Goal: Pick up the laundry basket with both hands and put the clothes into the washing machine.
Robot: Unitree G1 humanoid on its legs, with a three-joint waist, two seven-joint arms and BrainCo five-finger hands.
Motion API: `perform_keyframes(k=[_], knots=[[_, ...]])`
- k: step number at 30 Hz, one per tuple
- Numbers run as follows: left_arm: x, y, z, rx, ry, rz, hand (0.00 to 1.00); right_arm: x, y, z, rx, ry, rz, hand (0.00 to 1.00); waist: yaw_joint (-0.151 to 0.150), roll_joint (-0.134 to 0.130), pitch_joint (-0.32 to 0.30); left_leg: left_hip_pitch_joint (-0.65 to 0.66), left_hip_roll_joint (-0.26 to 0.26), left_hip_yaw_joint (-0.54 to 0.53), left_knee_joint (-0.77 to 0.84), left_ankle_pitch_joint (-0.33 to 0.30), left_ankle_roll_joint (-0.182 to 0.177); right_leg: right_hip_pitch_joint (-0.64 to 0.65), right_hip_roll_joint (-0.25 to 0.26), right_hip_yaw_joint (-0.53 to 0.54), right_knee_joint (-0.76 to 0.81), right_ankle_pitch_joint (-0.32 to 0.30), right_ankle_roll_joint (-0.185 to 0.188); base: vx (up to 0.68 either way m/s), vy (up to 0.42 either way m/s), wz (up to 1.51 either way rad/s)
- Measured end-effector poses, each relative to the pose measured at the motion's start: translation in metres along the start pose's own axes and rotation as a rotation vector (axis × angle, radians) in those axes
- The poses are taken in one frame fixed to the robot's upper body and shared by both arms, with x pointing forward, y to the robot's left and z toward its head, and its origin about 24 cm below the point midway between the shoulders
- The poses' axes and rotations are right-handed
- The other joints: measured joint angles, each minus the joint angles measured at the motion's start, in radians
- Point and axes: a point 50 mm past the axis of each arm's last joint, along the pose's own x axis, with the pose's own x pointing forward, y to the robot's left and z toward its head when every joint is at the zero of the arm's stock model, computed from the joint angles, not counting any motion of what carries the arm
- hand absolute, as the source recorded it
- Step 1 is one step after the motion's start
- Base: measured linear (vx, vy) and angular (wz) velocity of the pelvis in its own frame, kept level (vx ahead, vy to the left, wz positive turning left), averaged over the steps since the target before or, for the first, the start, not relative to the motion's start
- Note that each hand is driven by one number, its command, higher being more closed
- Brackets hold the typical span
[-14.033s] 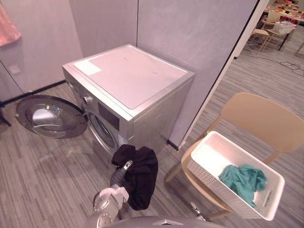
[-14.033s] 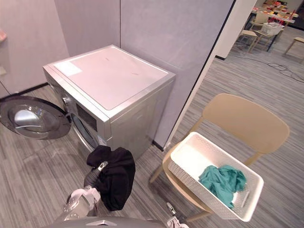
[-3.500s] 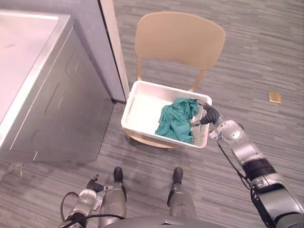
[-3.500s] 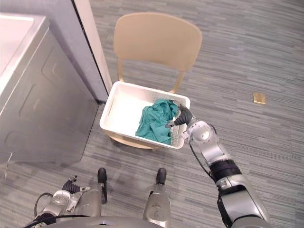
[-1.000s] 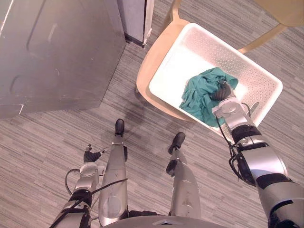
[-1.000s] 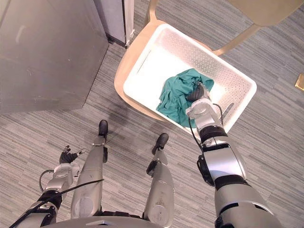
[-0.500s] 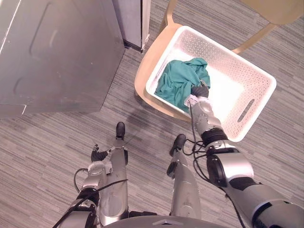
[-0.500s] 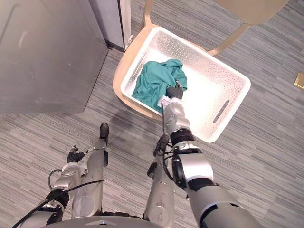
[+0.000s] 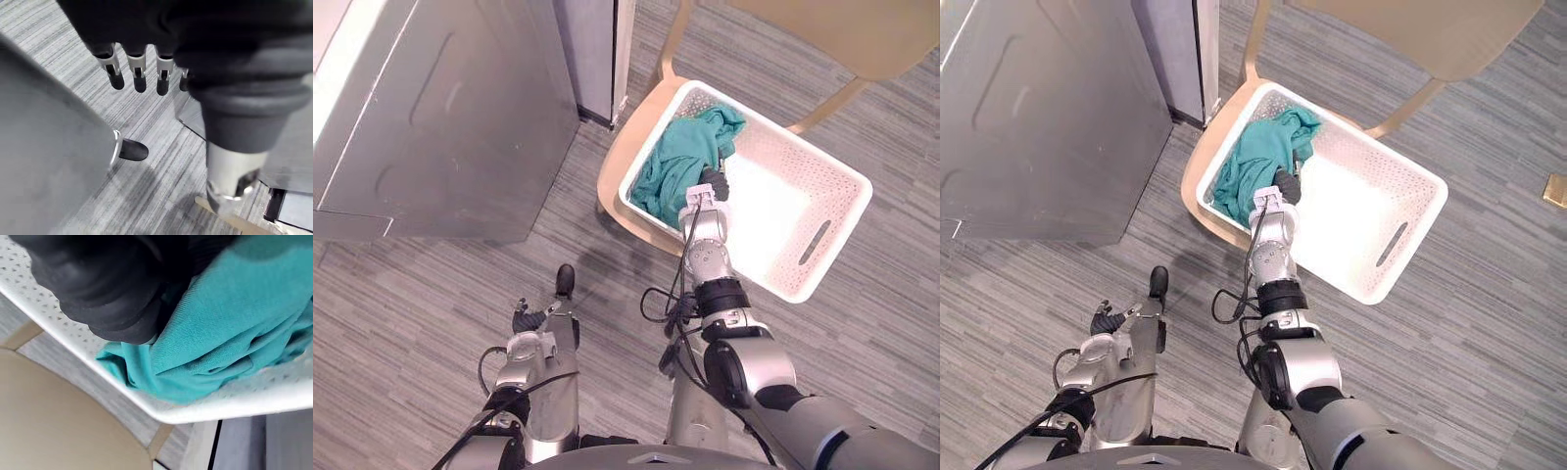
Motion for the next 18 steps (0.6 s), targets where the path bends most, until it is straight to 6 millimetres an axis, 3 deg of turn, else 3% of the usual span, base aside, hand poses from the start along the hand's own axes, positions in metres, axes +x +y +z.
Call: perform_keyframes(k=[6, 11, 18], knots=[[-0.005, 0.003, -0.013, 0.010, 0.026, 0.005, 0.00, -0.016, 0.005, 0.006, 0.090, -0.042, 0.061, 1.00, -0.009, 0.004, 0.000, 0.091, -0.016, 0.002, -0.035, 0.000, 0.000, 0.055, -0.028, -0.002, 0.055, -0.048, 0.009, 0.03, -0.015, 0.09], [-0.008, 0.017, -0.030, 0.021, 0.071, 0.034, 0.00, -0.034, -0.003, 0.004, 0.089, -0.038, 0.089, 1.00, -0.023, 0.012, -0.019, 0.180, -0.032, -0.010, -0.069, -0.002, 0.001, 0.143, -0.045, -0.025, 0.062, -0.078, 0.023, 0.05, -0.003, 0.15], [-0.026, 0.070, -0.096, -0.034, 0.318, 0.200, 0.00, -0.053, -0.043, 0.001, 0.059, -0.014, 0.026, 1.00, -0.023, 0.029, -0.171, 0.298, -0.035, -0.024, -0.154, 0.003, 0.000, 0.279, -0.036, -0.072, -0.023, -0.079, 0.037, 0.12, -0.027, 0.10]])
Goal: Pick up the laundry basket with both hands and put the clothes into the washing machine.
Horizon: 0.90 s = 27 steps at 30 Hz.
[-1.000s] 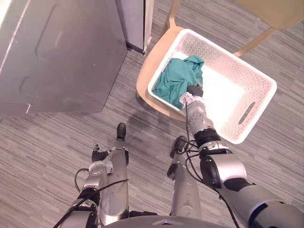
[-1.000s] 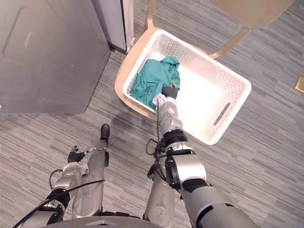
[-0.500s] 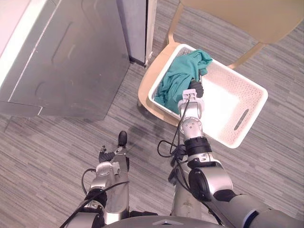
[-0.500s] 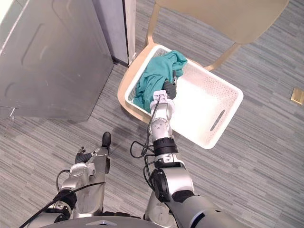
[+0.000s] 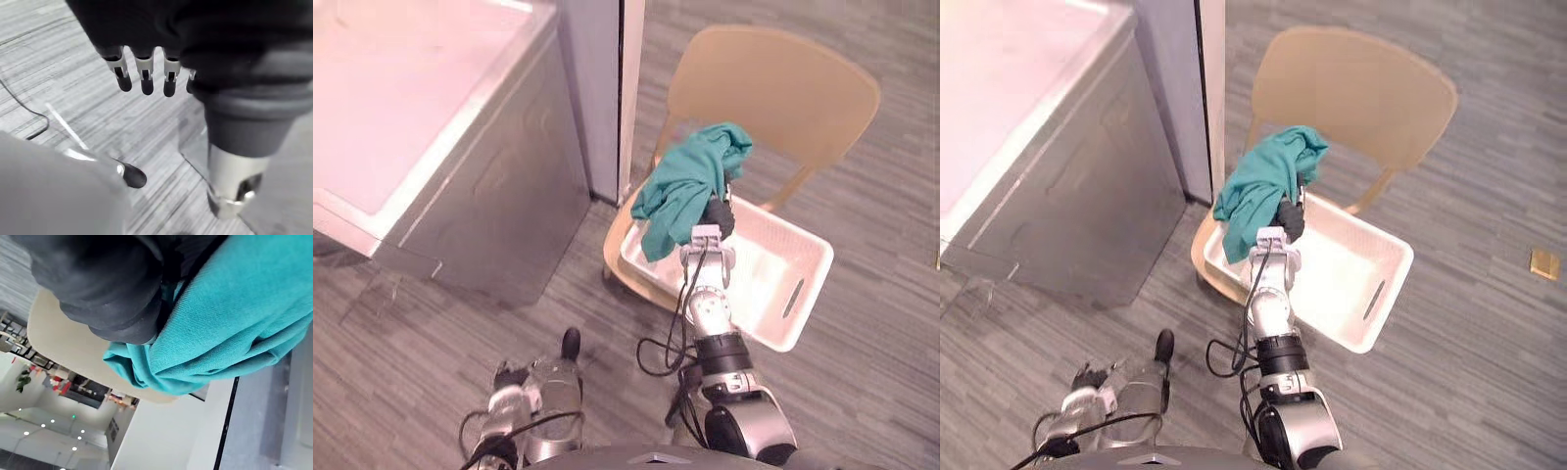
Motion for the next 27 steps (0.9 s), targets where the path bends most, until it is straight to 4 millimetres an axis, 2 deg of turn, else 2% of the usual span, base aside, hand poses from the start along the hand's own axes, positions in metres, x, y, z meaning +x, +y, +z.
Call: perform_keyframes(k=[4, 5, 7, 9, 11, 14, 16, 17, 19, 20, 22, 24, 26, 27], knots=[[0.000, 0.026, -0.031, -0.064, 0.129, 0.090, 0.00, -0.009, -0.017, 0.006, -0.013, -0.011, -0.029, 1.00, 0.001, -0.003, -0.065, 0.057, 0.000, -0.025, -0.041, 0.004, -0.005, 0.085, 0.012, -0.036, -0.057, 0.004, 0.007, 0.08, -0.033, 0.21], [-0.003, 0.036, -0.046, -0.085, 0.190, 0.124, 0.00, -0.012, -0.023, 0.006, -0.019, -0.009, -0.038, 1.00, 0.001, -0.002, -0.088, 0.078, -0.002, -0.029, -0.049, 0.004, -0.005, 0.116, 0.014, -0.045, -0.076, 0.007, 0.012, 0.05, -0.026, 0.10], [-0.007, 0.048, -0.062, -0.147, 0.258, 0.171, 0.00, -0.016, -0.027, 0.010, -0.022, -0.018, -0.042, 1.00, 0.002, -0.002, -0.105, 0.106, -0.007, -0.036, -0.059, 0.004, -0.005, 0.152, 0.014, -0.054, -0.092, 0.008, 0.014, 0.03, -0.019, 0.13], [-0.010, 0.064, -0.074, -0.264, 0.304, 0.243, 0.00, -0.018, -0.030, 0.014, -0.026, -0.028, -0.042, 1.00, 0.004, -0.005, -0.133, 0.126, -0.010, -0.039, -0.065, 0.002, -0.007, 0.176, 0.014, -0.055, -0.104, 0.008, 0.017, 0.00, -0.007, 0.07], [-0.010, 0.074, -0.070, -0.391, 0.293, 0.305, 0.00, -0.020, -0.034, 0.020, -0.024, -0.048, -0.054, 1.00, 0.015, -0.005, -0.163, 0.128, -0.012, -0.039, -0.065, 0.001, -0.007, 0.182, 0.013, -0.054, -0.114, 0.010, 0.019, 0.00, 0.000, 0.00], [-0.010, 0.103, -0.040, -0.615, 0.133, 0.419, 0.00, -0.025, -0.039, 0.027, -0.023, -0.071, -0.067, 1.00, 0.027, -0.004, -0.170, 0.173, -0.015, -0.034, -0.074, -0.004, -0.003, 0.220, 0.012, -0.054, -0.126, 0.009, 0.015, -0.03, -0.006, -0.03], [-0.021, 0.136, 0.011, -0.709, -0.141, 0.516, 0.00, -0.033, -0.044, 0.030, -0.023, -0.079, -0.080, 1.00, 0.029, -0.004, -0.197, 0.196, -0.017, -0.031, -0.078, -0.005, -0.003, 0.242, 0.011, -0.054, -0.130, 0.009, 0.015, -0.05, -0.009, -0.02], [-0.026, 0.142, 0.027, -0.730, -0.225, 0.526, 0.00, -0.034, -0.045, 0.031, -0.023, -0.081, -0.079, 1.00, 0.029, -0.003, -0.206, 0.196, -0.017, -0.030, -0.078, -0.005, -0.003, 0.242, 0.011, -0.054, -0.130, 0.009, 0.015, -0.05, -0.005, -0.02], [-0.059, 0.157, 0.087, -0.791, -0.555, 0.539, 0.00, -0.039, -0.042, 0.034, -0.021, -0.088, -0.063, 1.00, 0.028, 0.005, -0.230, 0.198, -0.016, -0.019, -0.080, -0.014, -0.004, 0.241, 0.011, -0.047, -0.139, 0.011, 0.016, -0.05, 0.002, -0.10], [-0.069, 0.159, 0.100, -0.803, -0.634, 0.542, 0.00, -0.040, -0.041, 0.035, -0.020, -0.088, -0.055, 1.00, 0.027, 0.007, -0.235, 0.201, -0.017, -0.016, -0.080, -0.014, -0.003, 0.241, 0.011, -0.043, -0.141, 0.012, 0.016, -0.05, 0.006, -0.23], [-0.112, 0.159, 0.142, -0.782, -0.912, 0.560, 0.00, -0.043, -0.032, 0.032, -0.048, -0.070, 0.003, 1.00, 0.021, 0.022, -0.244, 0.219, -0.015, 0.009, -0.081, -0.018, -0.002, 0.242, 0.011, -0.021, -0.145, 0.018, 0.011, -0.04, 0.004, -0.27], [-0.133, 0.154, 0.161, -0.765, -1.046, 0.552, 0.00, -0.045, -0.025, 0.030, -0.058, -0.057, 0.041, 1.00, 0.016, 0.031, -0.251, 0.226, -0.015, 0.015, -0.081, -0.019, -0.001, 0.242, 0.011, -0.010, -0.145, 0.022, 0.010, -0.02, -0.002, -0.18], [-0.162, 0.140, 0.183, -0.765, -1.207, 0.496, 0.00, -0.048, -0.015, 0.021, -0.085, -0.014, 0.097, 1.00, 0.002, 0.043, -0.263, 0.236, -0.013, 0.032, -0.080, -0.021, 0.000, 0.242, 0.011, 0.005, -0.146, 0.028, 0.006, -0.02, -0.003, -0.20], [-0.168, 0.137, 0.188, -0.760, -1.244, 0.479, 0.00, -0.049, -0.014, 0.019, -0.086, -0.001, 0.105, 1.00, -0.001, 0.044, -0.264, 0.241, -0.013, 0.035, -0.080, -0.021, 0.000, 0.242, 0.011, 0.011, -0.146, 0.029, 0.006, -0.01, -0.003, -0.22]])
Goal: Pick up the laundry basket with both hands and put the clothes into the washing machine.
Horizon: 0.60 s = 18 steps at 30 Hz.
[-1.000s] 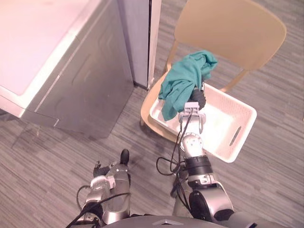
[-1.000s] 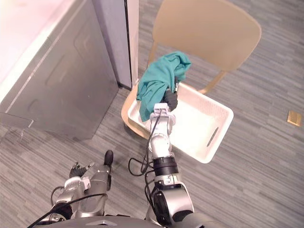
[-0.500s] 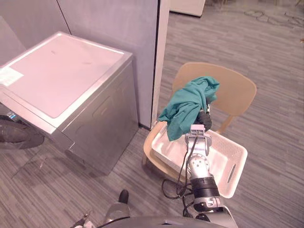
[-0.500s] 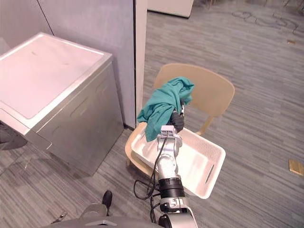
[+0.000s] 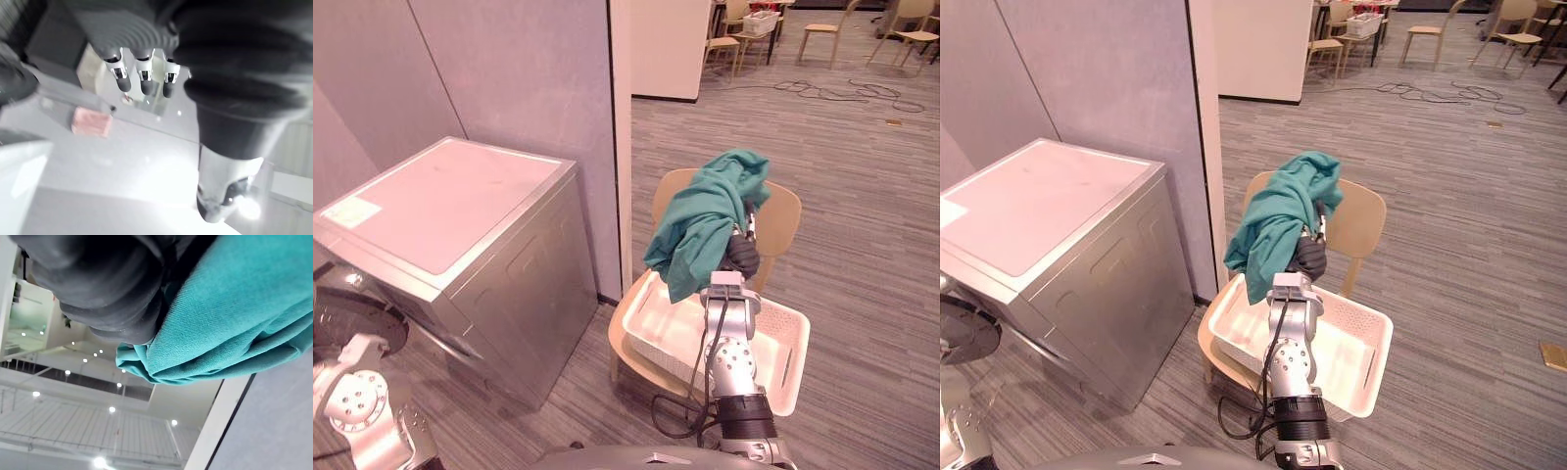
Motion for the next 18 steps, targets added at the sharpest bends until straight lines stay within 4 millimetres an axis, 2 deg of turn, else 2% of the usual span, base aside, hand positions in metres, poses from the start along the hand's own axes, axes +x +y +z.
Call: perform_keyframes(k=[3, 4, 5, 6, 7, 8, 10, 11, 13, 16, 18], knots=[[-0.012, -0.042, 0.019, -0.142, -0.073, -0.201, 0.00, -0.006, -0.001, -0.009, -0.009, 0.063, 0.014, 1.00, -0.011, -0.001, -0.002, 0.024, 0.001, 0.015, 0.000, -0.001, 0.001, 0.013, 0.001, 0.019, -0.004, 0.002, 0.000, -0.01, -0.005, -0.17], [-0.020, -0.058, 0.023, -0.186, -0.083, -0.305, 0.00, -0.007, 0.001, -0.014, -0.010, 0.090, 0.033, 1.00, -0.025, -0.004, -0.003, 0.025, 0.001, 0.018, 0.000, -0.002, 0.001, 0.012, 0.001, 0.022, -0.004, 0.002, 0.000, -0.02, -0.002, -0.04], [-0.024, -0.066, 0.023, -0.204, -0.082, -0.358, 0.00, -0.008, 0.002, -0.016, -0.009, 0.099, 0.044, 1.00, -0.031, -0.004, -0.003, 0.025, 0.001, 0.020, 0.000, -0.002, 0.001, 0.011, 0.001, 0.024, -0.004, 0.003, 0.000, -0.03, -0.001, -0.11], [-0.035, -0.084, 0.022, -0.253, -0.052, -0.487, 0.00, -0.009, 0.005, -0.021, -0.008, 0.125, 0.066, 1.00, -0.038, -0.005, -0.002, 0.029, 0.001, 0.027, 0.000, -0.002, 0.001, 0.008, 0.002, 0.036, -0.004, 0.005, 0.001, -0.03, 0.002, -0.18], [-0.047, -0.100, 0.018, -0.287, -0.011, -0.600, 0.00, -0.011, 0.008, -0.026, -0.012, 0.156, 0.093, 1.00, -0.046, -0.006, -0.001, 0.036, 0.001, 0.034, -0.001, -0.006, 0.001, 0.008, 0.002, 0.044, -0.006, 0.006, 0.001, -0.03, 0.002, -0.19], [-0.053, -0.109, 0.015, -0.300, 0.014, -0.655, 0.00, -0.012, 0.010, -0.029, -0.014, 0.172, 0.108, 1.00, -0.053, -0.007, 0.000, 0.039, 0.001, 0.037, -0.002, -0.007, 0.001, 0.009, 0.001, 0.046, -0.006, 0.006, 0.001, -0.04, 0.002, -0.16], [-0.082, -0.137, 0.001, -0.337, 0.125, -0.857, 0.00, -0.017, 0.018, -0.039, -0.016, 0.232, 0.159, 1.00, -0.077, -0.011, 0.002, 0.041, 0.002, 0.049, -0.003, -0.011, -0.004, -0.001, 0.002, 0.061, -0.005, 0.006, 0.001, -0.04, 0.001, -0.17], [-0.089, -0.143, -0.003, -0.341, 0.155, -0.897, 0.00, -0.018, 0.021, -0.040, -0.014, 0.240, 0.171, 1.00, -0.079, -0.011, 0.002, 0.041, 0.002, 0.056, -0.003, -0.011, -0.004, -0.007, 0.002, 0.068, -0.005, 0.006, 0.001, -0.03, 0.002, -0.22], [-0.118, -0.165, -0.022, -0.357, 0.310, -1.049, 0.00, -0.021, 0.029, -0.043, -0.006, 0.257, 0.207, 1.00, -0.103, -0.013, 0.005, 0.041, 0.003, 0.067, -0.009, -0.011, -0.004, -0.019, 0.003, 0.081, -0.006, 0.011, -0.001, -0.03, 0.003, -0.19], [-0.145, -0.182, -0.038, -0.334, 0.448, -1.187, 0.00, -0.022, 0.032, -0.046, -0.004, 0.271, 0.221, 1.00, -0.116, -0.013, 0.007, 0.040, 0.007, 0.100, -0.022, -0.008, -0.003, -0.049, 0.009, 0.120, -0.006, 0.017, -0.005, -0.01, -0.002, -0.36], [-0.159, -0.192, -0.045, -0.301, 0.497, -1.260, 0.00, -0.025, 0.035, -0.051, -0.002, 0.292, 0.228, 1.00, -0.141, -0.013, 0.007, 0.041, 0.008, 0.116, -0.023, -0.007, -0.001, -0.062, 0.012, 0.139, -0.006, 0.021, -0.004, 0.01, -0.006, -0.24]])
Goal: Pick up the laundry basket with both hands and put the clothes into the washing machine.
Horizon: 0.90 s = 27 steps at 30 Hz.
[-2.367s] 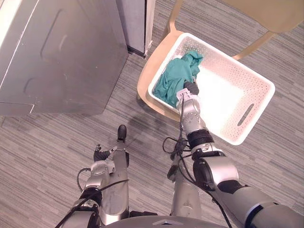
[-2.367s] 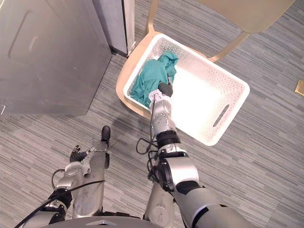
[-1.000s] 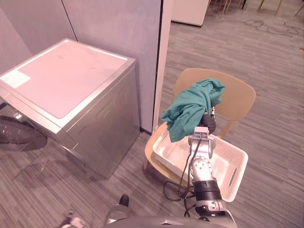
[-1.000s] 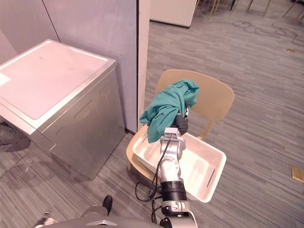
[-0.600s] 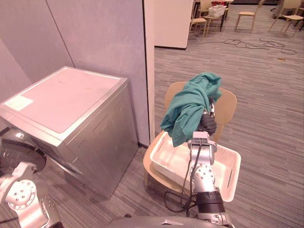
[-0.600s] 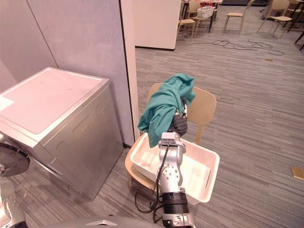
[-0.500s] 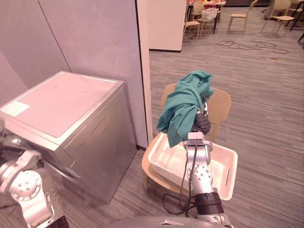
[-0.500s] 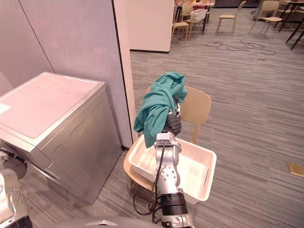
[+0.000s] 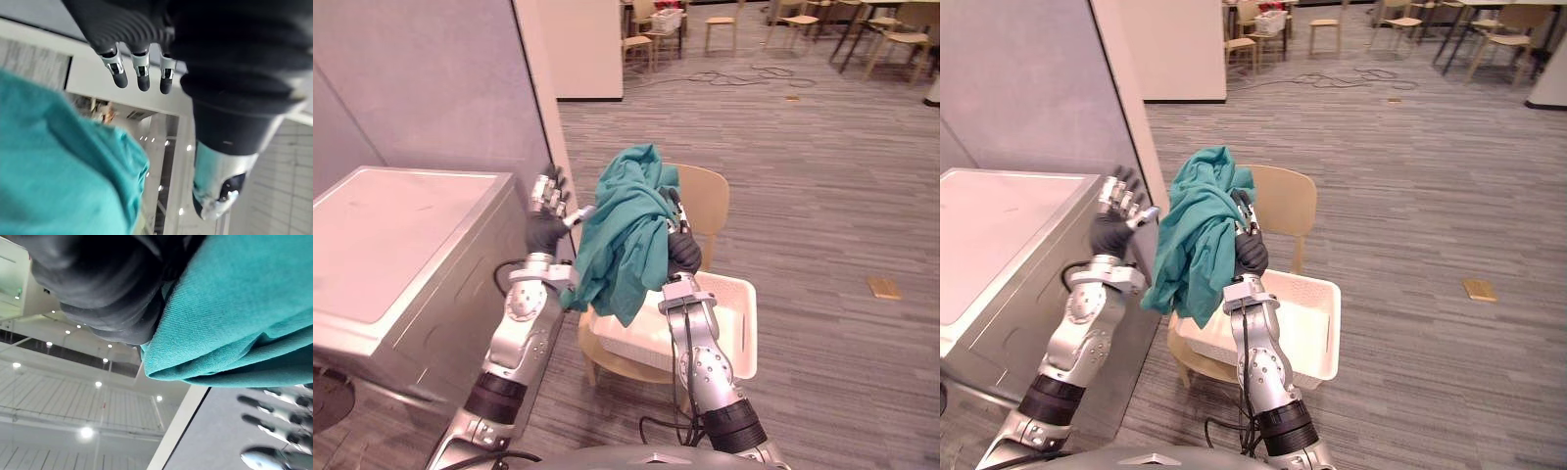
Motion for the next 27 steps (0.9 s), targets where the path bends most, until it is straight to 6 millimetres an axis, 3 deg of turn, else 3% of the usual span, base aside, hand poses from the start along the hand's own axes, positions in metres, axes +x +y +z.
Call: perform_keyframes(k=[5, 10, 18, 27], knots=[[0.022, -0.021, -0.004, 0.039, 0.055, -0.101, 0.00, -0.001, 0.005, -0.003, -0.001, 0.018, 0.010, 1.00, -0.029, 0.000, 0.000, 0.001, 0.008, 0.025, -0.001, -0.008, -0.003, -0.018, 0.009, 0.023, -0.002, 0.011, 0.009, 0.00, -0.011, -0.16], [0.028, -0.034, -0.005, 0.073, 0.073, -0.169, 0.00, -0.001, 0.015, 0.004, 0.009, -0.012, 0.041, 1.00, -0.032, 0.000, 0.001, 0.002, 0.008, 0.047, 0.001, -0.019, -0.002, -0.034, 0.009, 0.046, -0.002, 0.011, 0.009, -0.03, -0.001, -0.12], [0.038, -0.061, -0.010, 0.161, 0.113, -0.323, 0.00, -0.002, 0.009, 0.011, -0.001, -0.038, 0.002, 1.00, -0.060, 0.000, 0.000, -0.003, 0.007, 0.051, -0.001, -0.019, -0.002, -0.042, 0.009, 0.048, -0.003, 0.011, 0.009, -0.02, -0.004, -0.01], [0.042, -0.066, -0.023, 0.365, 0.134, -0.390, 0.00, -0.002, 0.003, 0.017, 0.026, -0.061, -0.039, 1.00, -0.079, 0.002, -0.001, -0.007, 0.007, 0.051, -0.001, -0.019, -0.002, -0.045, 0.009, 0.049, -0.003, 0.012, 0.010, -0.03, -0.008, 0.00]])
